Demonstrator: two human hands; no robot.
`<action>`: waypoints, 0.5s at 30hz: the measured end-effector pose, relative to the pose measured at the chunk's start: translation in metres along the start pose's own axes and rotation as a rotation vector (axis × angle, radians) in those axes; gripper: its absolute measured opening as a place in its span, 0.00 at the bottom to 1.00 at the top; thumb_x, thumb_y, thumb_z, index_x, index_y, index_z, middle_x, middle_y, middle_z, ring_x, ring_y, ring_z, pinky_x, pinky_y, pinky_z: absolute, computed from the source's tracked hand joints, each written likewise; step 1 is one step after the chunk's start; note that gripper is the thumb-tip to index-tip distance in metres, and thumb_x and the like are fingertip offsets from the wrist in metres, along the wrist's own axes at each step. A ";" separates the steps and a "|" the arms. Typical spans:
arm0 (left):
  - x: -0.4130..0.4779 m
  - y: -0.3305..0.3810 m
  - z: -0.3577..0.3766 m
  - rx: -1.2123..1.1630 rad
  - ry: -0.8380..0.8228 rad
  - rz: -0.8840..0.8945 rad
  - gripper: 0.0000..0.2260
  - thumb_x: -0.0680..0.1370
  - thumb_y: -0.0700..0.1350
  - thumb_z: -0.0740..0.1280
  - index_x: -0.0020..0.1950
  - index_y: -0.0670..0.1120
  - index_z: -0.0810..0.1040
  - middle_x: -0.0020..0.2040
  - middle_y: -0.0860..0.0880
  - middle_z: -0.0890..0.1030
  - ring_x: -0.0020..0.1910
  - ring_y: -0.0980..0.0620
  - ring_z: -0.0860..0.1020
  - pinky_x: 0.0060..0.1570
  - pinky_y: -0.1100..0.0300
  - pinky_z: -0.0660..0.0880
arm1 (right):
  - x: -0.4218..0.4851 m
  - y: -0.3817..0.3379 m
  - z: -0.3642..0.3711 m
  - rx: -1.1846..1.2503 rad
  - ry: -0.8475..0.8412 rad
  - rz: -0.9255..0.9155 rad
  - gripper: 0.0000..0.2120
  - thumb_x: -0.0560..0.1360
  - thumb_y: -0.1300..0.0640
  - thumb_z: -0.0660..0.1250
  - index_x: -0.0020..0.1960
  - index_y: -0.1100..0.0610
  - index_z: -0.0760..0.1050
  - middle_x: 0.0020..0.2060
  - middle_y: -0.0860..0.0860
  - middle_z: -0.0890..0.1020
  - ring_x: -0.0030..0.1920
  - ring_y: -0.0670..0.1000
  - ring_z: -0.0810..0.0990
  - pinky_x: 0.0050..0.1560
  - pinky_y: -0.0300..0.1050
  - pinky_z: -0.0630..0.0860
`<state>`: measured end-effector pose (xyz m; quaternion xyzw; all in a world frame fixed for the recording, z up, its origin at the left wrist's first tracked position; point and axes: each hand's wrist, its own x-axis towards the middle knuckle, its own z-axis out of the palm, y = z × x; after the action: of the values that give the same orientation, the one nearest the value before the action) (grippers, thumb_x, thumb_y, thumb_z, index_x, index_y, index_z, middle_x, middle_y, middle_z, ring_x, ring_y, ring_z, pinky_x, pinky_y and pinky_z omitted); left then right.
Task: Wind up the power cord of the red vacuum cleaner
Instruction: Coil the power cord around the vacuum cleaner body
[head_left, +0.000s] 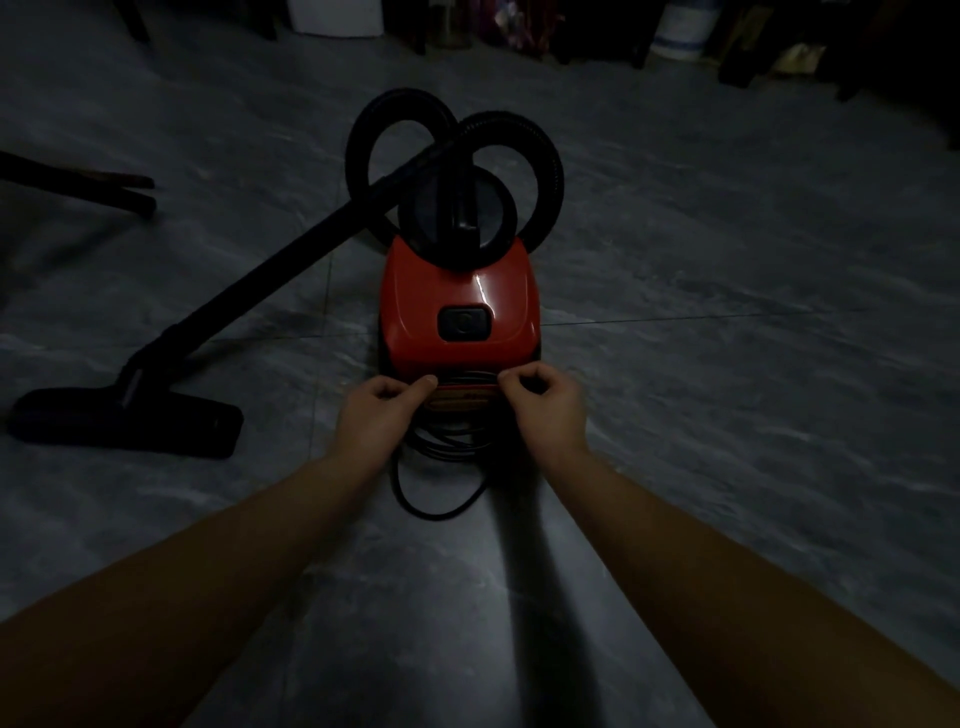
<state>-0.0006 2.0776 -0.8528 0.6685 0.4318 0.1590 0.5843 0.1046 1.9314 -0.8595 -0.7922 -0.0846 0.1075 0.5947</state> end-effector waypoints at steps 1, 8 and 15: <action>0.001 0.001 0.001 -0.001 0.008 -0.013 0.15 0.72 0.54 0.76 0.43 0.41 0.82 0.38 0.50 0.83 0.37 0.55 0.81 0.35 0.67 0.73 | 0.000 -0.001 0.002 0.004 0.010 0.015 0.04 0.73 0.53 0.73 0.41 0.53 0.83 0.38 0.47 0.85 0.42 0.48 0.84 0.48 0.47 0.82; 0.007 -0.001 0.005 0.045 0.062 0.005 0.19 0.67 0.59 0.78 0.39 0.44 0.80 0.35 0.50 0.83 0.36 0.54 0.81 0.36 0.60 0.75 | -0.003 -0.006 0.017 -0.005 0.078 0.056 0.08 0.70 0.52 0.75 0.42 0.55 0.79 0.38 0.49 0.84 0.40 0.48 0.84 0.43 0.46 0.81; 0.013 0.001 0.008 0.076 0.048 -0.042 0.19 0.66 0.59 0.78 0.41 0.45 0.78 0.39 0.48 0.84 0.39 0.51 0.82 0.42 0.56 0.78 | 0.000 -0.006 0.023 0.019 0.100 0.116 0.08 0.69 0.50 0.74 0.42 0.53 0.77 0.39 0.50 0.84 0.41 0.50 0.84 0.45 0.51 0.83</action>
<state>0.0131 2.0819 -0.8575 0.6769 0.4655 0.1463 0.5512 0.0980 1.9546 -0.8604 -0.7946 -0.0077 0.1031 0.5983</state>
